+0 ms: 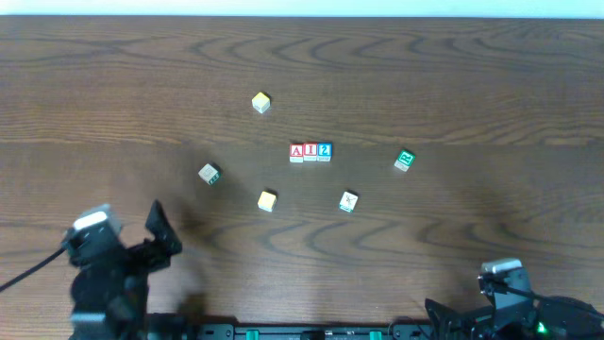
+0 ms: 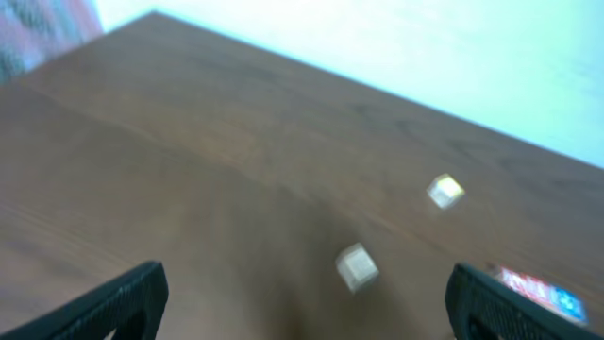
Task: Spell out Ai2
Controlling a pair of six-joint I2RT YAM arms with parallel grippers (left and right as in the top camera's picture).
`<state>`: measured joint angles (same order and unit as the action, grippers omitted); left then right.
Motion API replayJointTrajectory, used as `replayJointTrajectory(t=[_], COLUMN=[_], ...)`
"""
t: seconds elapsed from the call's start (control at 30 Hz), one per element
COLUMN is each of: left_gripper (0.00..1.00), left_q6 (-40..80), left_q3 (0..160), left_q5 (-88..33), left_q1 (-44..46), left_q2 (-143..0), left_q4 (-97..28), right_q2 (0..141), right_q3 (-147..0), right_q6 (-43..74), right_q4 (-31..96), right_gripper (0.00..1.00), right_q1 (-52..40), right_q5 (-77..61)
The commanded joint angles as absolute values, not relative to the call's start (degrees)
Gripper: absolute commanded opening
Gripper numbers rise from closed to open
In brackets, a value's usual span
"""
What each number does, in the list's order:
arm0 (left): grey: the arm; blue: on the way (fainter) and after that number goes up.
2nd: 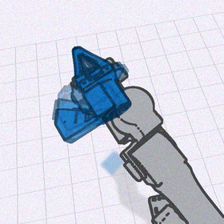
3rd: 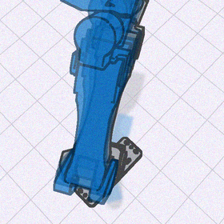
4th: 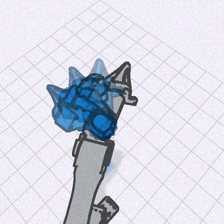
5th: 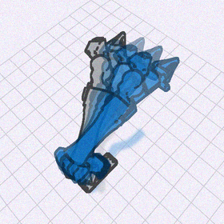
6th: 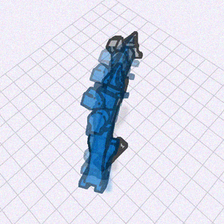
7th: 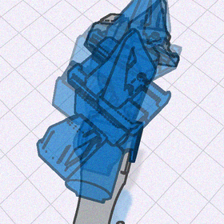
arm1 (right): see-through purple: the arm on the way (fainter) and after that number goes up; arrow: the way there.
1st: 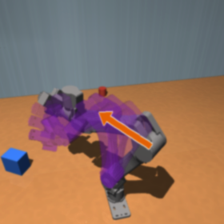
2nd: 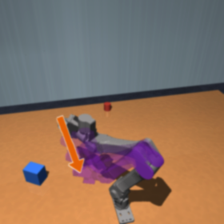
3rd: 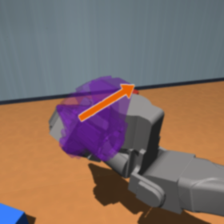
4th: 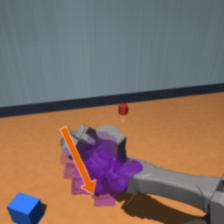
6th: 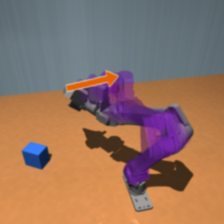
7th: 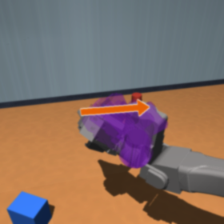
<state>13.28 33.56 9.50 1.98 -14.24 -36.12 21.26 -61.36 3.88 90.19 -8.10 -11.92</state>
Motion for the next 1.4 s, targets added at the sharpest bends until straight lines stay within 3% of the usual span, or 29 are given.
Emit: replayJointTrajectory(t=[0.0, 0.23, 1.37], left_gripper=[0.96, 0.95, 0.95], left_q6=[8.7, 10.1, 10.5], left_q3=[23.7, 10.2, 5.0], left_q5=[10.8, 10.0, 3.1], left_q1=[1.4, 0.0, -0.7], left_q2=[-12.8, -12.8, -0.2], left_q4=[-29.0, -16.8, -16.4], right_q2=[21.1, 21.1, 21.1], right_q3=[-61.4, -61.4, -61.4], right_q6=[4.2, 4.2, 4.2], right_q4=[90.3, 90.3, 90.3], right_gripper=[0.99, 0.99, 0.99], right_q1=[-8.1, -8.1, -8.1], right_q5=[-11.6, -11.6, -11.6])
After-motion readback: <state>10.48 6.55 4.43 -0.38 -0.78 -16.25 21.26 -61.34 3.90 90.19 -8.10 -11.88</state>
